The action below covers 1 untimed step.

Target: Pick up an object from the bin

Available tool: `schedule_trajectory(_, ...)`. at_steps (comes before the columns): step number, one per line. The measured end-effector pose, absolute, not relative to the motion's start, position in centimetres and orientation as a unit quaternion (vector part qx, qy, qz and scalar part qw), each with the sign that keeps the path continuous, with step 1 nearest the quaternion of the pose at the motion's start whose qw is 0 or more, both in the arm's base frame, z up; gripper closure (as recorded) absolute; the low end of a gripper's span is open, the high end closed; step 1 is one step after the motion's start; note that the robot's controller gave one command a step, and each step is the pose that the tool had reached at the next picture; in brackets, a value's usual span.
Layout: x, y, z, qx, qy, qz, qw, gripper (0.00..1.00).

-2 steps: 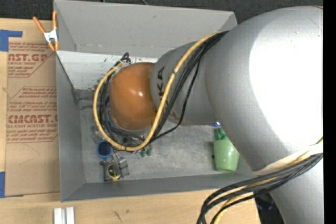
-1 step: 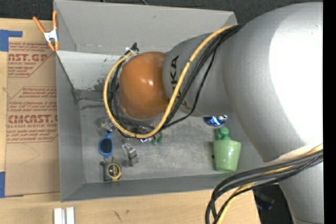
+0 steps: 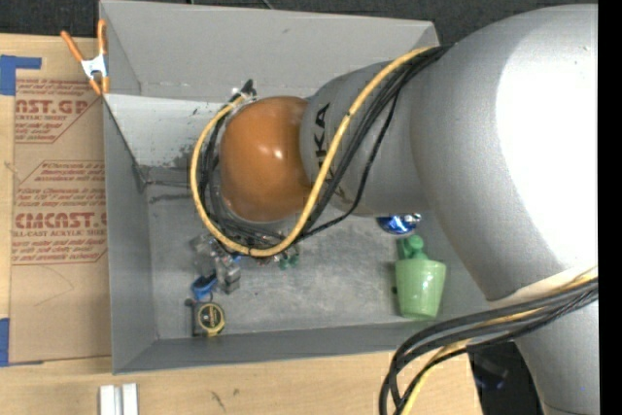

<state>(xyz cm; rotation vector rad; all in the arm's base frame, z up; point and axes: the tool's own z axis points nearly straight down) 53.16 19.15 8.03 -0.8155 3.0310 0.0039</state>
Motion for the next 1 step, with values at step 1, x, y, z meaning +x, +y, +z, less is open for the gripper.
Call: schedule_trajectory(1, 51.52, 21.14, 28.31, -0.257, 0.966, 0.001, 0.006, 1.0)
